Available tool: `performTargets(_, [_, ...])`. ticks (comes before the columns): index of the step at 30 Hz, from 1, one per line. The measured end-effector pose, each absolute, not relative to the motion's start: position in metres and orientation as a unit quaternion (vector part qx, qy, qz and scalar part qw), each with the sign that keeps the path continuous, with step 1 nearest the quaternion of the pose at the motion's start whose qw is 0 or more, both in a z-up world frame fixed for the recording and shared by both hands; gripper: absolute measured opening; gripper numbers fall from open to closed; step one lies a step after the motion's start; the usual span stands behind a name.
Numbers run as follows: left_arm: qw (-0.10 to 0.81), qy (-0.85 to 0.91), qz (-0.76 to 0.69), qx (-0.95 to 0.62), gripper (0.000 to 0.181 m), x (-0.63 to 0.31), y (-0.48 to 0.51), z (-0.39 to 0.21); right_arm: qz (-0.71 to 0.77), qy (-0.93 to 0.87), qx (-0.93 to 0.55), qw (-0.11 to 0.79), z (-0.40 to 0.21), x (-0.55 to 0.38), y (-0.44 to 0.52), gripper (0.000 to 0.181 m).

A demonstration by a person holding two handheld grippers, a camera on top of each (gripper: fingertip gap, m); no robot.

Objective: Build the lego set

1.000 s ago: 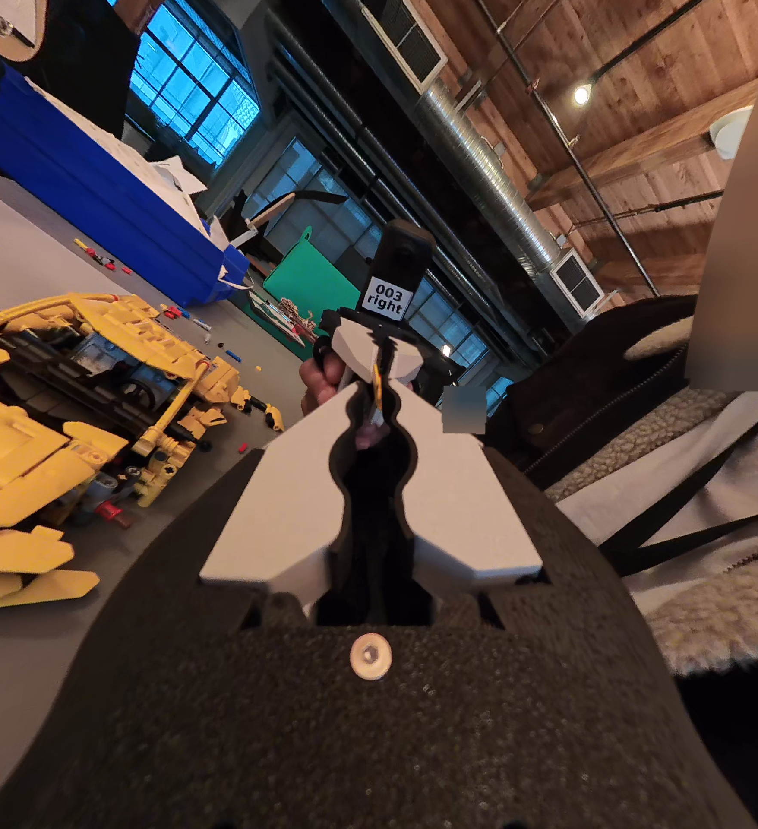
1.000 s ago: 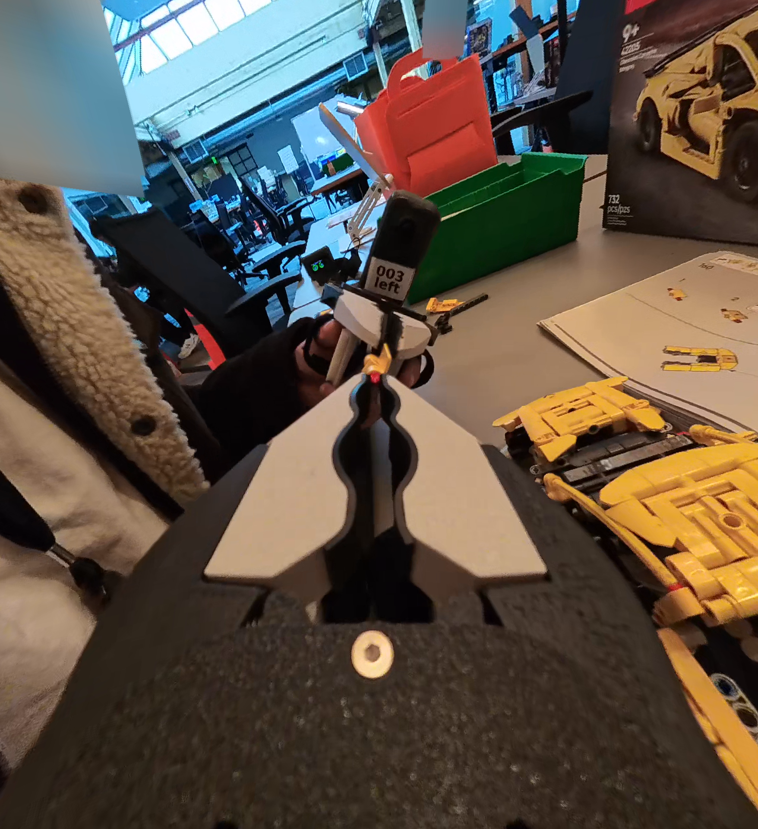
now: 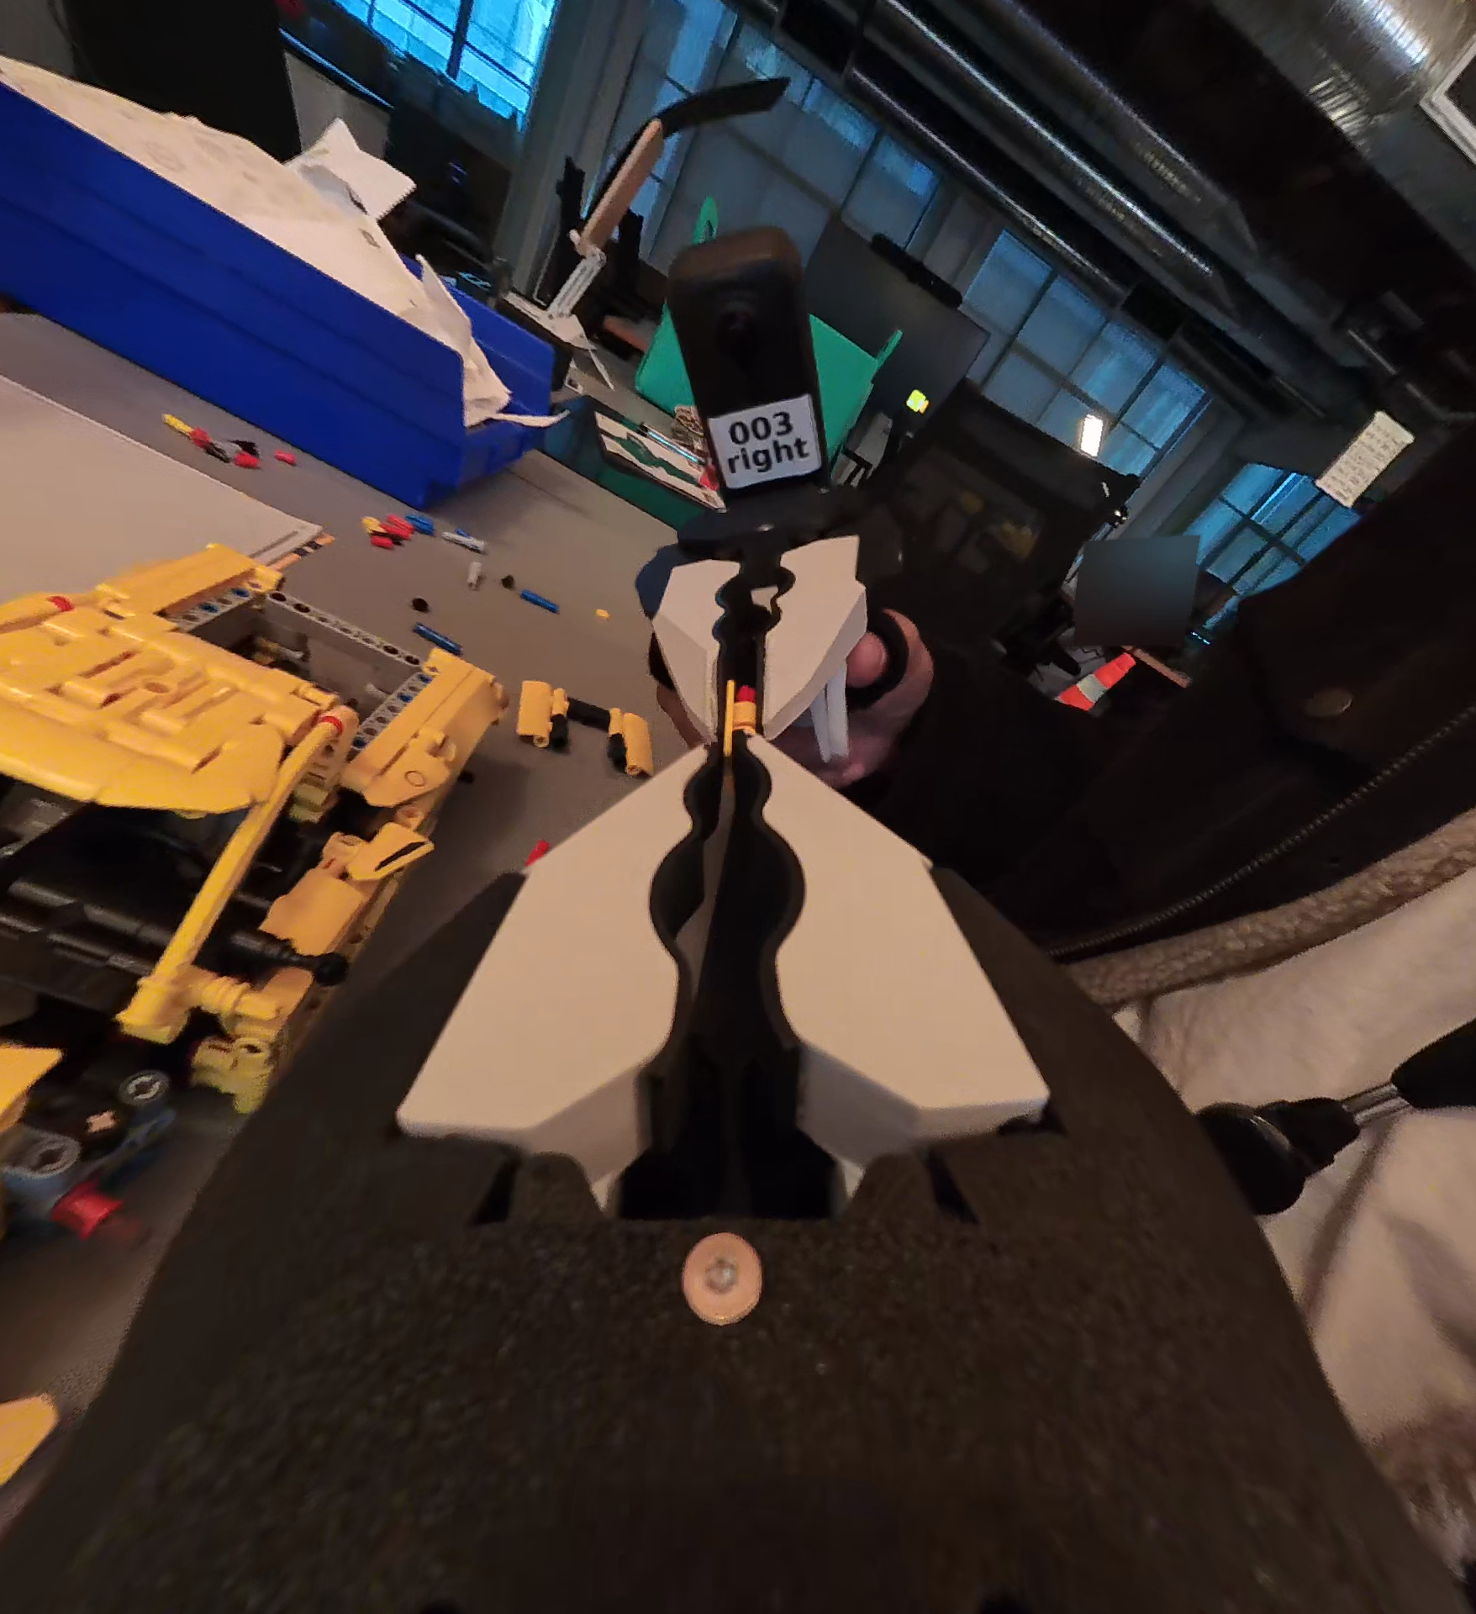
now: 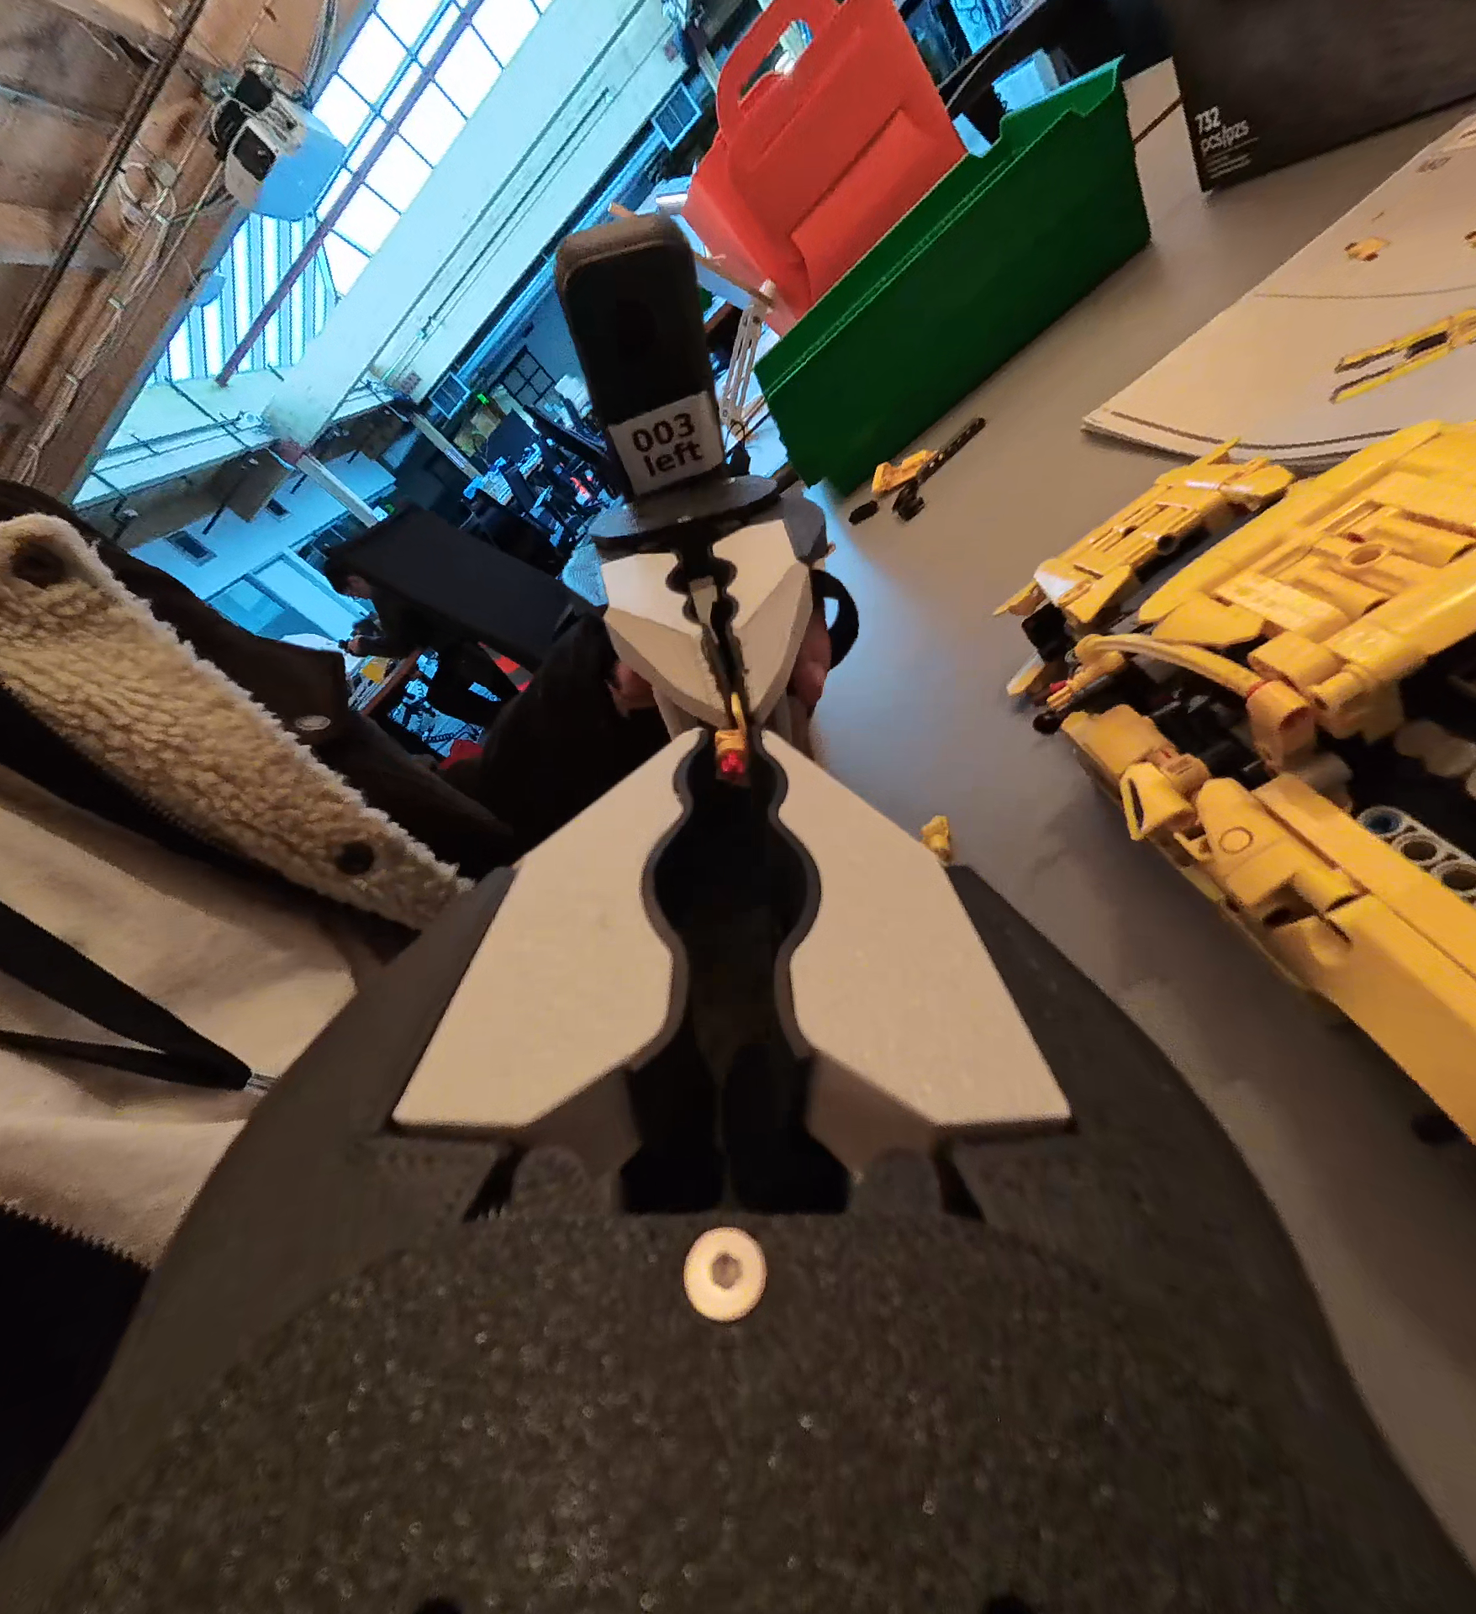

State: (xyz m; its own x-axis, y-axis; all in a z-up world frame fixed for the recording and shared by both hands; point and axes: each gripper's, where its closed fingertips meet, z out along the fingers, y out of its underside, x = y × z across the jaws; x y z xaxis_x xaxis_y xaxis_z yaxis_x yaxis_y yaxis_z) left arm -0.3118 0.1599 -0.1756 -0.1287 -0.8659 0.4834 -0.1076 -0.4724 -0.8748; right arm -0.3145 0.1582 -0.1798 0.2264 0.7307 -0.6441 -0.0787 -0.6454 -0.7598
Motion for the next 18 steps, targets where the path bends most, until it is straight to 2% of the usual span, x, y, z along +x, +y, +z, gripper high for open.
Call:
performTargets(8, [0.328,0.441,-0.612,-0.569,0.001,-0.297,0.149,-0.170,0.602,-0.207,-0.682,0.360,-0.174,-0.307,0.149,0.012])
performTargets(18, [0.337,0.446,-0.601,-0.571,0.001,-0.287,0.147,-0.174,0.590,-0.206,-0.692,0.362,-0.180,-0.299,0.148,0.007])
